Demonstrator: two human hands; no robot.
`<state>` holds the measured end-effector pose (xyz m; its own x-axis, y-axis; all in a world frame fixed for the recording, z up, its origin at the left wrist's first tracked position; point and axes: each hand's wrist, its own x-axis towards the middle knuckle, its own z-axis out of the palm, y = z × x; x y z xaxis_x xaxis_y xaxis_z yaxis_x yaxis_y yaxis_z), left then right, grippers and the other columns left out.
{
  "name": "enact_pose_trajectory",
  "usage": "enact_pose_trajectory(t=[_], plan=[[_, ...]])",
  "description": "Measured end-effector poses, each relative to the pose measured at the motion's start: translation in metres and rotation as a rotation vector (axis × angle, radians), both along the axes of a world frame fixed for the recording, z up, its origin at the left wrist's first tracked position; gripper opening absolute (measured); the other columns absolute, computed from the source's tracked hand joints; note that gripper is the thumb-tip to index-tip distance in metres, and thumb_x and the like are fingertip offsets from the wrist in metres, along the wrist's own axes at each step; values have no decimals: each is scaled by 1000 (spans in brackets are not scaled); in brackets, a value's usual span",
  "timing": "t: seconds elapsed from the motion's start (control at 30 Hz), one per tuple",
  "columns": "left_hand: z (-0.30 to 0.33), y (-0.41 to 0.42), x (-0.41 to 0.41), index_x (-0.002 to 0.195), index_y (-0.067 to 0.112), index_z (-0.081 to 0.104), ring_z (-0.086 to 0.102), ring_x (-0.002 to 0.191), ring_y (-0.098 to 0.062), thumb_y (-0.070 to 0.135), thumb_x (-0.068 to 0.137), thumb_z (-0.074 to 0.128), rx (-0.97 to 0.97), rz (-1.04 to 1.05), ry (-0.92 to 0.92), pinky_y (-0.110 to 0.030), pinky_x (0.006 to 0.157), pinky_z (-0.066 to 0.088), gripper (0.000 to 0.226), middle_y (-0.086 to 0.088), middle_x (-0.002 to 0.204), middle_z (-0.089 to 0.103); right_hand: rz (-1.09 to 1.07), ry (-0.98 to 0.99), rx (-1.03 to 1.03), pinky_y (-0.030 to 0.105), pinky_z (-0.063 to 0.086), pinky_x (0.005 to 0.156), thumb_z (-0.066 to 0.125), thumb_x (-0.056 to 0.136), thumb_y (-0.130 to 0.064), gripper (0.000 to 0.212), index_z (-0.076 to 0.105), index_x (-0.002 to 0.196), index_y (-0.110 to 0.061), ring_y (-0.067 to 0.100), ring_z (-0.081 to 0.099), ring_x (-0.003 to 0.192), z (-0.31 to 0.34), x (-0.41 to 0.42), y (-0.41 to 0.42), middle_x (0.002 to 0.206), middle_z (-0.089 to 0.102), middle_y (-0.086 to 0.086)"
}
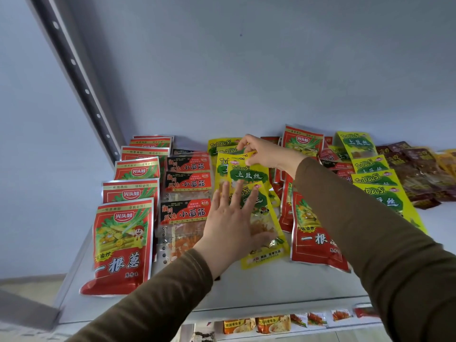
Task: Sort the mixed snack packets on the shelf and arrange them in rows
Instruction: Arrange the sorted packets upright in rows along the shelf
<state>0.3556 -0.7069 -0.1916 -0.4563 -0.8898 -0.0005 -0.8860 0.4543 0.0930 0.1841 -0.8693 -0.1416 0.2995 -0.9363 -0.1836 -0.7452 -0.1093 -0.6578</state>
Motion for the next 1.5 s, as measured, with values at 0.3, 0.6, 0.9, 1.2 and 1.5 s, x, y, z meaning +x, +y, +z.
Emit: enact_pose_trajectory(t=[0.3,0.6,0.9,1.2,1.5], plan=[[4,-12,-5,162,35,-11,0,158,-42,102,71,10,20,78,-85,-64,122,-8,114,-17,172,-1,-176,189,24,32,48,65,56,102,-20,12,64,93,-18,20,51,70,4,-2,3,90,59,3],[-1,13,-10,163,31,-2,13,157,-40,93,77,8,-50,67,-50,-63,124,-2,106,-16,172,3,-339,8,-57,29,43,65,52,103,-19,18,64,112,-9,24,57,98,2,4,6,114,63,10],[-6,11,-4,164,28,7,15,156,-38,95,80,13,-60,90,-45,-59,126,6,107,-16,171,12,-369,-425,-25,25,30,102,49,107,-32,48,44,152,-16,17,39,144,15,7,37,156,44,-1],[-4,-2,4,164,33,3,-10,159,-30,90,86,14,-57,-19,-16,-60,124,-12,97,-9,173,-1,-656,-793,99,42,15,122,53,104,-38,61,30,158,-21,18,23,152,-11,14,99,166,26,-3],[0,19,6,163,33,11,2,158,-36,67,103,22,-122,-51,-24,-55,127,-3,70,-14,172,9,-709,-786,107,42,24,119,48,105,-44,50,41,151,-26,20,36,144,-11,21,106,157,40,-2]])
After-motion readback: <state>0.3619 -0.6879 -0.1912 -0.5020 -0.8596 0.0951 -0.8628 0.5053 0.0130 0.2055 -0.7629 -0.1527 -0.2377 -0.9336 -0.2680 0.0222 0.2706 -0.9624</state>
